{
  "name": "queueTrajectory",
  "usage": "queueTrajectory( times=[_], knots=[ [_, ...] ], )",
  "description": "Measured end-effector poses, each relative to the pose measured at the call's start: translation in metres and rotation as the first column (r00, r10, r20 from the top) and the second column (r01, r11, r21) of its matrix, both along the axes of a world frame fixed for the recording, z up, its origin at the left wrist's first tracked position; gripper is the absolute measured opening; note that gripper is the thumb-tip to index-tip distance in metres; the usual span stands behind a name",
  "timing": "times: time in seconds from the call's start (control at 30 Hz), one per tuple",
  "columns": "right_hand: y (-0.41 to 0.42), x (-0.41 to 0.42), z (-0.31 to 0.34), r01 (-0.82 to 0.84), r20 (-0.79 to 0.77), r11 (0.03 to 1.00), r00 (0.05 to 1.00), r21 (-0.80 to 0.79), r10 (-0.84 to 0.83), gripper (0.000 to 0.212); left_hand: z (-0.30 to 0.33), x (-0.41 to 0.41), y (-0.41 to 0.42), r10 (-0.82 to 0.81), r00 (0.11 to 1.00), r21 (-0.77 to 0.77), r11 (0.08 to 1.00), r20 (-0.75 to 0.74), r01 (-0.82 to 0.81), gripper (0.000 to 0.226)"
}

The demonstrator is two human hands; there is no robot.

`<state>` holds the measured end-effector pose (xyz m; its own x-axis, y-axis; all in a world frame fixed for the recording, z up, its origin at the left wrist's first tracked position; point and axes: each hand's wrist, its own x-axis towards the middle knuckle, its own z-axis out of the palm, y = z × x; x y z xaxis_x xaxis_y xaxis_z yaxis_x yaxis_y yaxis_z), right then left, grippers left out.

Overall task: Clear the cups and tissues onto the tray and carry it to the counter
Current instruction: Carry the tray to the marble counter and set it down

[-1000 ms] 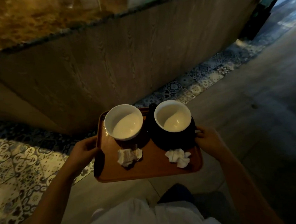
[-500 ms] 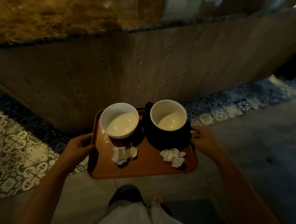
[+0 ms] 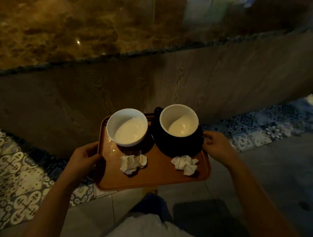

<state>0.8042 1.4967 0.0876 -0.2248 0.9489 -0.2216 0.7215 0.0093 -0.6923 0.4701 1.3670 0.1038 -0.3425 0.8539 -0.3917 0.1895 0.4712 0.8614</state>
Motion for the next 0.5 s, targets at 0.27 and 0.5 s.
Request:
queueTrajectory(
  times=[0.27, 0.5],
  knots=[
    [0.121, -0.008, 0.013, -0.005, -0.022, 1.000, 1.000, -0.007, 0.005, 0.009, 0.026, -0.006, 0.113, 0.025, 1.000, -0.003, 1.000, -0.004, -0.025, 0.038],
    [0.208, 0.005, 0.014, -0.047, -0.053, 0.998, 0.998, -0.042, 0.045, 0.016, 0.034, 0.008, 0.182, 0.071, 0.997, -0.005, 0.997, 0.006, -0.071, 0.038]
  ],
)
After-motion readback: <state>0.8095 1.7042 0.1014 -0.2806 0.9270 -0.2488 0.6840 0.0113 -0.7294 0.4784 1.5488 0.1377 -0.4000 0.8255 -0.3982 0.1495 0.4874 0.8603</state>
